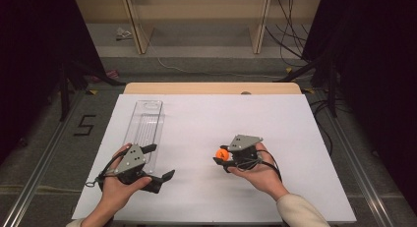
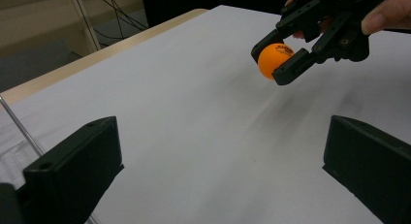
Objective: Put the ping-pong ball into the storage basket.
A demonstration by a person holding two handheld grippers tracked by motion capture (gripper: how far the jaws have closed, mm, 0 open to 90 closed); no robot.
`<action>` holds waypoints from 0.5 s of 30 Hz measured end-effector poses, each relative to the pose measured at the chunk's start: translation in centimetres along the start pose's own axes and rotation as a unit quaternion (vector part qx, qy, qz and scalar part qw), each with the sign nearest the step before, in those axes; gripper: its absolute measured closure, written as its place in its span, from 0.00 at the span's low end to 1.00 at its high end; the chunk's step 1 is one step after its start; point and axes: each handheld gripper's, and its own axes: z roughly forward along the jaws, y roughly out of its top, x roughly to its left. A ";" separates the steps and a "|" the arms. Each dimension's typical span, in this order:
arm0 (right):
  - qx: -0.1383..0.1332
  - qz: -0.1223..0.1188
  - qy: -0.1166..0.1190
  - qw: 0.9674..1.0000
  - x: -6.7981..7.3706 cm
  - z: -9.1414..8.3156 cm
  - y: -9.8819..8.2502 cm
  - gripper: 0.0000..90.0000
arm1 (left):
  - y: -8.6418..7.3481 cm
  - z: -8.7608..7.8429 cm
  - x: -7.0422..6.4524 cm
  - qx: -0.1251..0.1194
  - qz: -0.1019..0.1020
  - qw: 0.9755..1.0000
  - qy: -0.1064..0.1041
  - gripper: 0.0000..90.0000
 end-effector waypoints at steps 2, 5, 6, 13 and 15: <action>0.000 -0.001 0.001 1.000 0.0 0.0 0.1 0.57 | 0.0 0.0 0.0 0.001 0.000 1.000 0.000 0.00; -0.002 -0.001 0.001 1.000 0.0 0.1 0.1 0.57 | 0.0 0.0 0.0 0.002 0.000 1.000 0.000 0.00; -0.002 -0.001 0.001 1.000 0.1 0.2 0.2 0.57 | 0.0 0.0 0.0 0.002 0.001 1.000 0.001 0.00; -0.002 -0.002 0.005 1.000 0.3 0.6 0.4 0.57 | 0.0 0.1 0.0 0.003 0.003 1.000 0.001 0.00; -0.002 -0.001 0.006 1.000 0.3 0.6 0.4 0.57 | 0.0 0.1 0.0 0.003 0.002 1.000 0.000 0.00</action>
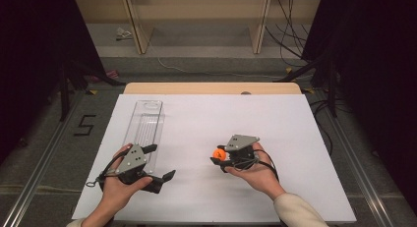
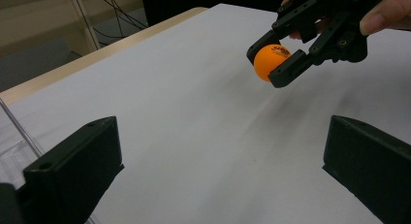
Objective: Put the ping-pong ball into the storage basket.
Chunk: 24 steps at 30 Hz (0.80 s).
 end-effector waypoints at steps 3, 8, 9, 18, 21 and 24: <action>0.000 -0.002 0.004 1.000 0.2 0.3 0.1 0.57 | 0.0 0.1 0.0 0.001 0.000 1.000 0.001 0.00; 0.000 -0.006 0.005 1.000 0.4 0.6 0.3 0.57 | 0.3 0.3 -0.2 0.002 -0.004 1.000 0.003 0.00; 0.000 -0.005 0.006 1.000 0.5 0.7 0.4 0.57 | 0.4 0.5 -0.3 0.005 -0.004 1.000 0.005 0.00; -0.002 -0.009 0.010 1.000 1.1 1.5 0.8 0.57 | 1.3 1.4 -1.0 0.016 -0.011 1.000 0.000 0.00; -0.001 -0.010 0.012 1.000 1.3 1.8 0.9 0.57 | 1.1 1.4 -1.0 0.019 -0.012 1.000 0.001 0.00; -0.003 -0.013 0.014 1.000 1.5 2.0 1.0 0.57 | 1.1 1.3 -0.8 0.014 -0.016 1.000 0.003 0.00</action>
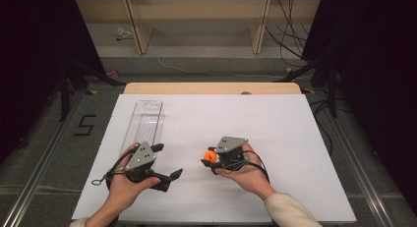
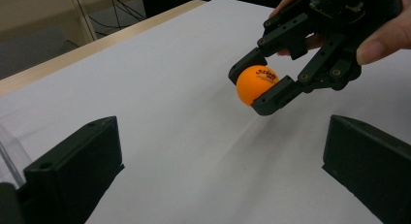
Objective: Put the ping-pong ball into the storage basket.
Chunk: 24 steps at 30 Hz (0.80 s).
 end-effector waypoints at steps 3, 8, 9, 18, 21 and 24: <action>-0.001 0.002 0.001 1.000 0.1 0.2 0.2 0.57 | -0.1 -0.1 0.0 -0.001 0.000 1.000 0.000 0.00; -0.005 0.001 0.001 1.000 0.1 0.5 0.4 0.57 | -0.2 -0.1 0.0 -0.002 0.003 1.000 0.001 0.01; -0.005 0.001 0.002 1.000 0.1 0.6 0.5 0.57 | -0.2 -0.1 0.0 -0.002 0.003 1.000 0.001 0.01; -0.009 0.003 0.003 1.000 0.1 1.0 0.8 0.57 | -0.5 -0.2 0.2 -0.002 0.005 1.000 0.006 0.01; -0.010 0.004 0.002 1.000 0.0 1.0 0.9 0.57 | -0.5 -0.3 0.2 -0.003 0.007 1.000 0.004 0.01; -0.010 0.006 0.003 1.000 0.0 1.0 0.9 0.57 | -0.6 -0.3 0.3 -0.002 0.008 1.000 0.001 0.01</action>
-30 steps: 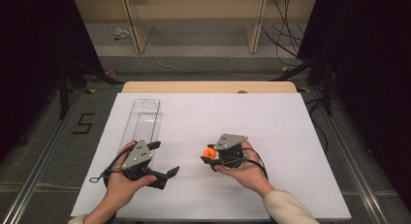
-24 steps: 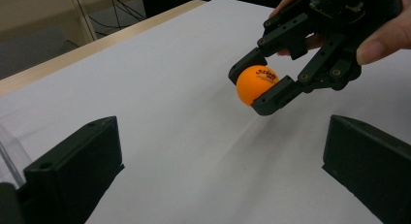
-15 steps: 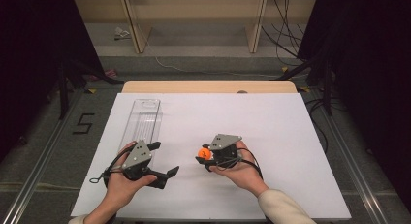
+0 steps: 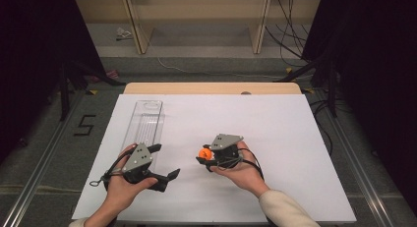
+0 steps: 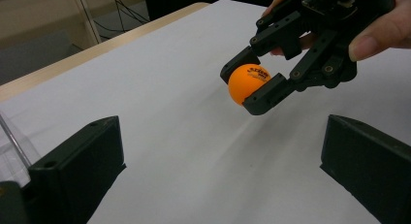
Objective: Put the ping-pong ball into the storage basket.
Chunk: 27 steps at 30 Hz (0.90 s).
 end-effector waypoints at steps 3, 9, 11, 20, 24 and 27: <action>-0.002 0.001 -0.002 1.000 -0.1 0.0 0.1 0.57 | -0.1 -0.1 0.1 0.000 -0.003 1.000 -0.002 0.01; -0.006 0.004 -0.006 1.000 -0.4 -0.1 0.3 0.57 | -0.2 -0.2 0.2 0.000 -0.001 1.000 -0.006 0.00; -0.008 0.004 -0.006 1.000 -0.5 -0.1 0.3 0.57 | -0.2 -0.2 0.2 0.000 -0.001 1.000 -0.006 0.00; -0.009 0.008 -0.011 1.000 -0.8 -0.1 0.5 0.57 | -0.2 -0.2 0.3 0.002 0.002 1.000 -0.007 0.00; -0.010 0.009 -0.011 1.000 -1.0 -0.1 0.5 0.57 | -0.2 -0.2 0.2 0.002 0.004 1.000 -0.007 0.00; -0.010 0.010 -0.012 1.000 -1.0 0.0 0.6 0.57 | -0.2 -0.2 0.2 0.002 0.004 1.000 -0.008 0.00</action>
